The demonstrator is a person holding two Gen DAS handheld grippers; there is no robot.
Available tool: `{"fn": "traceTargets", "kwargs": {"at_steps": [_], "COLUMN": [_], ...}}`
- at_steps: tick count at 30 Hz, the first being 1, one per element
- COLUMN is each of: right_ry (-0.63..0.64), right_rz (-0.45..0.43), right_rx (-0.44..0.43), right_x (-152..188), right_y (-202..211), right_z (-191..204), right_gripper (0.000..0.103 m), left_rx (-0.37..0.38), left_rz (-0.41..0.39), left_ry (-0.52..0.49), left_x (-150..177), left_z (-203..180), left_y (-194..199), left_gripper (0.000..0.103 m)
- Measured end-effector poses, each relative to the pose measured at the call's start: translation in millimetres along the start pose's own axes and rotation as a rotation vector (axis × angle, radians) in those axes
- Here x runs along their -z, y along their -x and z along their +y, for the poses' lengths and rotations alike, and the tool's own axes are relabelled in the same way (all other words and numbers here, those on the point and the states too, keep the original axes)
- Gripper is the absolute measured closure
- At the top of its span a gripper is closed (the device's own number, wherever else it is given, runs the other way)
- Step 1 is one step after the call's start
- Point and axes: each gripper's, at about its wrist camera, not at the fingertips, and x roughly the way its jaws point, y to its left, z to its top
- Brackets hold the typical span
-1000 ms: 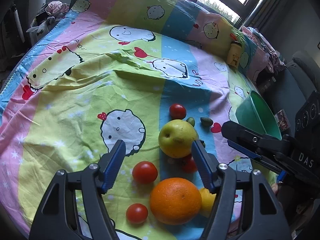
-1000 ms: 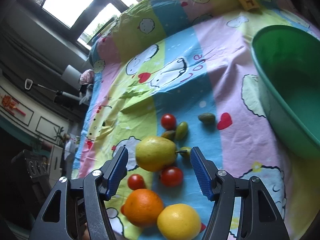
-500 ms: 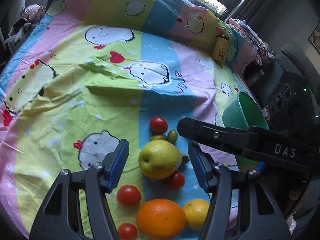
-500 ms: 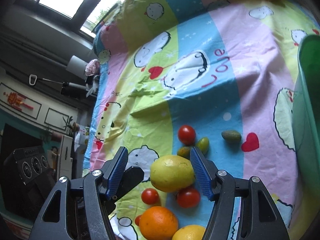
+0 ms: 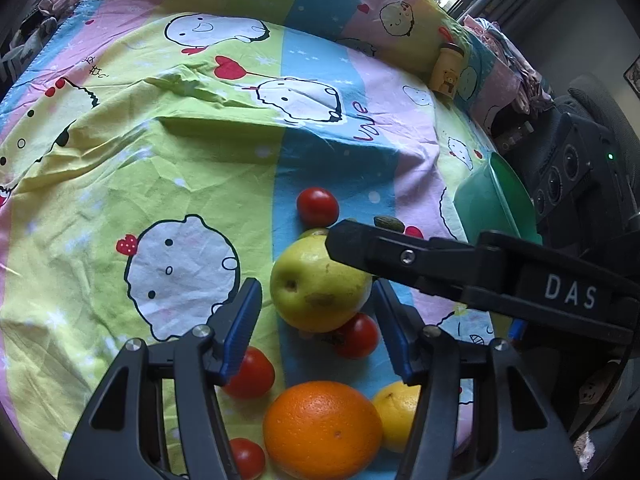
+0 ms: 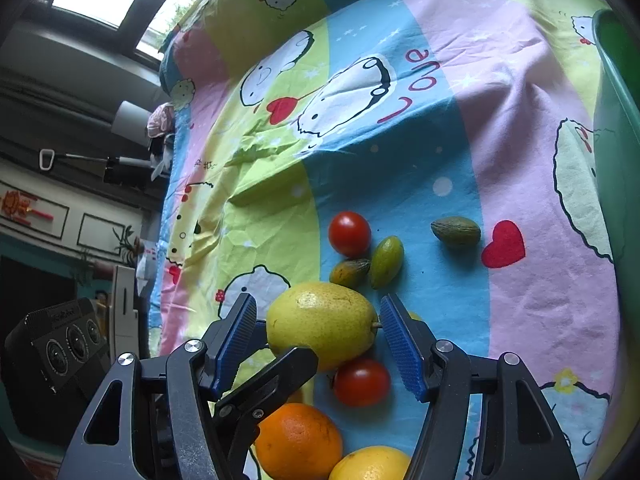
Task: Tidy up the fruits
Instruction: 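Lower the right tool onto the yellow-green pear and close around it, then lift the pear with the right tool off the sheet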
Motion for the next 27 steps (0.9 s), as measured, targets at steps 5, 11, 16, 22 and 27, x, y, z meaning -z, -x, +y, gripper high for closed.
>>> {"fn": "traceTargets", "kwargs": {"at_steps": [5, 11, 16, 22, 27], "right_ry": [0.008, 0.019, 0.027, 0.017, 0.034], "right_rz": [0.012, 0.032, 0.029, 0.054, 0.055], "right_rx": [0.02, 0.016, 0.026, 0.031, 0.039], "right_x": [0.3, 0.6, 0.1, -0.7, -0.4], "right_y": [-4.8, -10.1, -11.6, -16.8, -18.6], "right_z": [-0.7, 0.8, 2.1, -0.8, 1.8], "right_gripper": [0.036, 0.036, 0.036, 0.034, 0.033], "left_rx": [0.005, 0.003, 0.005, 0.014, 0.015], "left_rz": [0.017, 0.026, 0.046, 0.058, 0.059], "left_ry": [-0.007, -0.002, 0.002, 0.005, 0.005], "left_x": [1.5, 0.8, 0.8, 1.5, 2.0], "left_z": [-3.2, -0.3, 1.1, 1.1, 2.0], "left_y": [-6.4, -10.5, -16.9, -21.0, -20.8], "left_gripper": [0.046, 0.046, 0.046, 0.046, 0.046]}}
